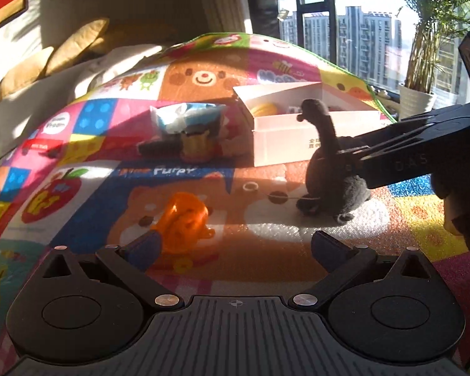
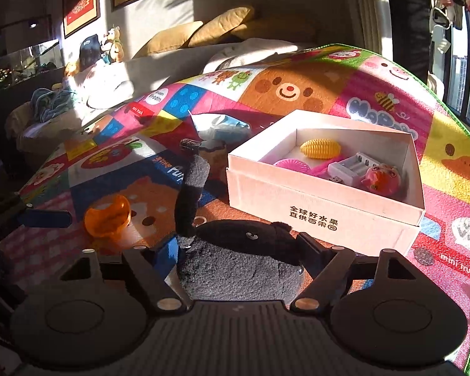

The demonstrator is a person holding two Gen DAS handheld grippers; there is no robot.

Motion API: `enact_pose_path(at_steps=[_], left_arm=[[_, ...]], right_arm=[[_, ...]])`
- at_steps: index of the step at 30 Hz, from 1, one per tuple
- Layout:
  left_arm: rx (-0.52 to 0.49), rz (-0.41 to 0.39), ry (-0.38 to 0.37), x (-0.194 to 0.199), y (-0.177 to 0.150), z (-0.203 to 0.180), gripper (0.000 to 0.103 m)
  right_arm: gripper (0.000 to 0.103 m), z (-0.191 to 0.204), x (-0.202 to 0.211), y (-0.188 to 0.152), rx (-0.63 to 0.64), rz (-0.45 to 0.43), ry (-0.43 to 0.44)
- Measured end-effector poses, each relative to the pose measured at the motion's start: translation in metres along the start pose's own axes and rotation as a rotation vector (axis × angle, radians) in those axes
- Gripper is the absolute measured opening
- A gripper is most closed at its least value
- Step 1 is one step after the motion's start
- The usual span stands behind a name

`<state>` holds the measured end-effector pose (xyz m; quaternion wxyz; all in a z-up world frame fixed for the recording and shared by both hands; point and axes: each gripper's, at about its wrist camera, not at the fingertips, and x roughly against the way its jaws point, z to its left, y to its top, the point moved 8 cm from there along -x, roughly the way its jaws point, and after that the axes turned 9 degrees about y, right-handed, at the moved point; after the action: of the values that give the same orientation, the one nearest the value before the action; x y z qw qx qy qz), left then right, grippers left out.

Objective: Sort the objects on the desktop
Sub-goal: 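Grasp the orange teether with the left tool while the right tool holds the plush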

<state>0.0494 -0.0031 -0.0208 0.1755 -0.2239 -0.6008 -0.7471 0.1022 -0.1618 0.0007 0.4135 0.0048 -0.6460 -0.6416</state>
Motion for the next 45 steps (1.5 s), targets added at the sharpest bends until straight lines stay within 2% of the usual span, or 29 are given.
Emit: enact_pose_path(at_steps=[3, 7, 12, 13, 15, 19, 23, 27, 31, 32, 35, 36, 40, 45], left_arm=[[0.049, 0.006, 0.056, -0.009, 0.005, 0.019, 0.103], [0.099, 0.0, 0.082, -0.019, 0.01, 0.03, 0.103], [0.077, 0.039, 0.116, -0.036, 0.005, 0.026, 0.102], [0.072, 0.046, 0.122, -0.038, 0.004, 0.025, 0.098], [0.069, 0.06, 0.132, -0.04, 0.003, 0.025, 0.08], [0.077, 0.074, 0.157, -0.035, 0.001, 0.029, 0.081], [0.082, 0.089, 0.139, -0.034, 0.0, 0.026, 0.082], [0.065, 0.113, 0.093, -0.051, 0.004, 0.012, 0.082], [0.039, 0.086, -0.034, -0.052, 0.016, -0.016, 0.084], [0.02, 0.069, -0.078, -0.048, 0.019, -0.027, 0.087], [-0.036, 0.032, -0.139, -0.035, 0.019, -0.046, 0.094], [-0.052, 0.024, -0.137, -0.033, 0.017, -0.049, 0.094], [-0.122, 0.017, -0.038, -0.032, 0.008, -0.047, 0.094], [-0.064, 0.035, -0.039, -0.038, 0.011, -0.03, 0.095]], right_arm=[[0.077, -0.001, 0.023, -0.008, -0.03, -0.014, 0.007], [0.077, 0.002, 0.061, -0.025, -0.043, -0.05, -0.015], [0.077, 0.003, 0.08, -0.051, -0.066, -0.089, -0.072], [0.078, 0.002, 0.081, -0.054, -0.074, -0.1, -0.082], [0.08, 0.0, 0.083, -0.058, -0.098, -0.131, -0.1], [0.087, -0.003, 0.081, -0.063, -0.137, -0.166, -0.12], [0.094, -0.006, 0.08, -0.064, -0.157, -0.174, -0.12], [0.097, -0.011, 0.081, -0.066, -0.193, -0.179, -0.121], [0.099, -0.01, 0.08, -0.066, -0.191, -0.184, -0.123], [0.1, -0.009, 0.081, -0.066, -0.19, -0.184, -0.123], [0.101, -0.01, 0.08, -0.066, -0.196, -0.186, -0.121], [0.102, -0.011, 0.081, -0.066, -0.202, -0.187, -0.12], [0.103, -0.012, 0.081, -0.067, -0.213, -0.189, -0.121], [0.103, -0.012, 0.081, -0.067, -0.211, -0.188, -0.123]])
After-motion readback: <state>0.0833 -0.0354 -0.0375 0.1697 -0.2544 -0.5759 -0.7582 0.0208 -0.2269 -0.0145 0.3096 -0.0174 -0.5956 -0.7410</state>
